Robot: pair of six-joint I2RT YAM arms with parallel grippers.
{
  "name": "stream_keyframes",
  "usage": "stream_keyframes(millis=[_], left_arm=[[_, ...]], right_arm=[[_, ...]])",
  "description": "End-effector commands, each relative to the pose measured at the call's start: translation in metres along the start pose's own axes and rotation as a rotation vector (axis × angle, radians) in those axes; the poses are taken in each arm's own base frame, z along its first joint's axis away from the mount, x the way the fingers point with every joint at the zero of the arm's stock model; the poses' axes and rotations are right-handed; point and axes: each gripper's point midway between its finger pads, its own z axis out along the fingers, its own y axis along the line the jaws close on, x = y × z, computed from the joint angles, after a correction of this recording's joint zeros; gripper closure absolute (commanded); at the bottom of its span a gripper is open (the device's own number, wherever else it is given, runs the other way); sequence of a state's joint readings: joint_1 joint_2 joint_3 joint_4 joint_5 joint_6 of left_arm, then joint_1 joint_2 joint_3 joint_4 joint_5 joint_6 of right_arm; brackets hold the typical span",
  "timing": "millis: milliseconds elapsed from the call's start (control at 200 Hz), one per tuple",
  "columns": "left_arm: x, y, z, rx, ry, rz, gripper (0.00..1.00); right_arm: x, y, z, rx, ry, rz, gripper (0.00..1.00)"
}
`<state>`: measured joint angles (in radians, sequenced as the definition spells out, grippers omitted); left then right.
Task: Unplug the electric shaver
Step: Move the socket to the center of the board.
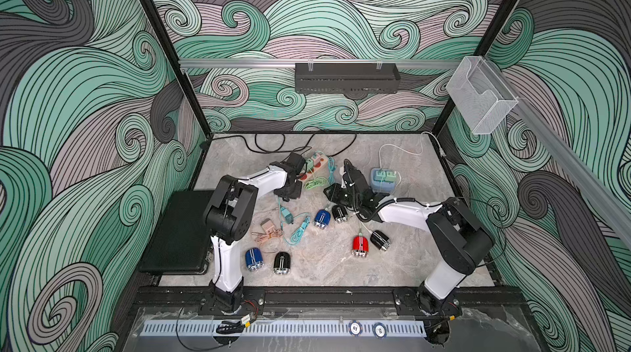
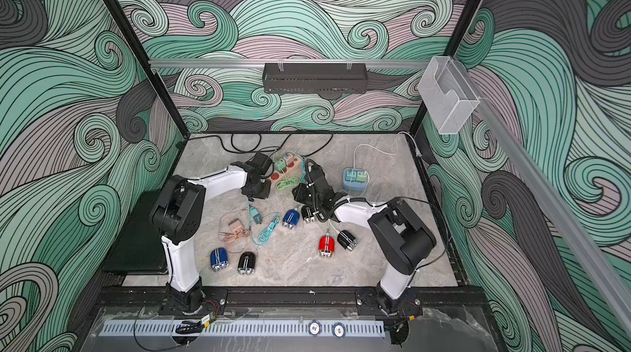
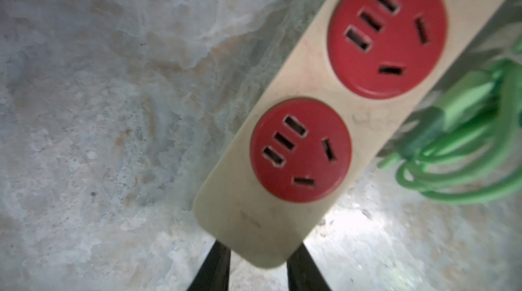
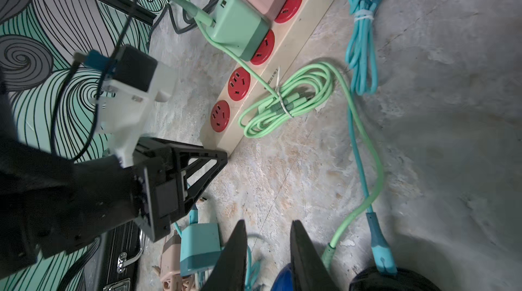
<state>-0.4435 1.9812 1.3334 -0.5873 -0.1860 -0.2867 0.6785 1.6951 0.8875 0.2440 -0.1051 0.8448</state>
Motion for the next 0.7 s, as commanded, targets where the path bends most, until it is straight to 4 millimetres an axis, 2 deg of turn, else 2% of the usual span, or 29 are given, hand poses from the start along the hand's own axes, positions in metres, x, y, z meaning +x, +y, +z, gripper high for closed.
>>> stream_keyframes(millis=[0,155,245,315,370,500,696], left_arm=[[-0.018,0.022,0.002,-0.128,-0.031,-0.01,0.71],[-0.037,0.038,0.003,-0.138,-0.058,-0.063,0.71],[-0.045,0.043,-0.008,-0.122,-0.084,-0.1,0.68],[-0.043,0.041,-0.017,-0.093,-0.096,-0.112,0.67],[-0.037,0.035,-0.025,-0.046,-0.093,-0.117,0.64],[-0.009,0.017,-0.043,0.06,-0.082,-0.12,0.59],[0.025,-0.039,-0.077,0.279,-0.083,-0.053,0.51]], right_arm=[[0.006,-0.008,-0.012,0.031,0.016,-0.038,0.73],[0.019,-0.014,-0.027,0.033,0.045,-0.066,0.73],[0.026,-0.014,-0.036,0.016,0.061,-0.092,0.72],[0.031,-0.014,-0.044,0.005,0.075,-0.11,0.7],[0.035,-0.013,-0.051,-0.013,0.082,-0.126,0.7],[0.042,-0.013,-0.068,-0.026,0.101,-0.165,0.69],[0.048,-0.021,-0.095,-0.025,0.093,-0.189,0.68]])
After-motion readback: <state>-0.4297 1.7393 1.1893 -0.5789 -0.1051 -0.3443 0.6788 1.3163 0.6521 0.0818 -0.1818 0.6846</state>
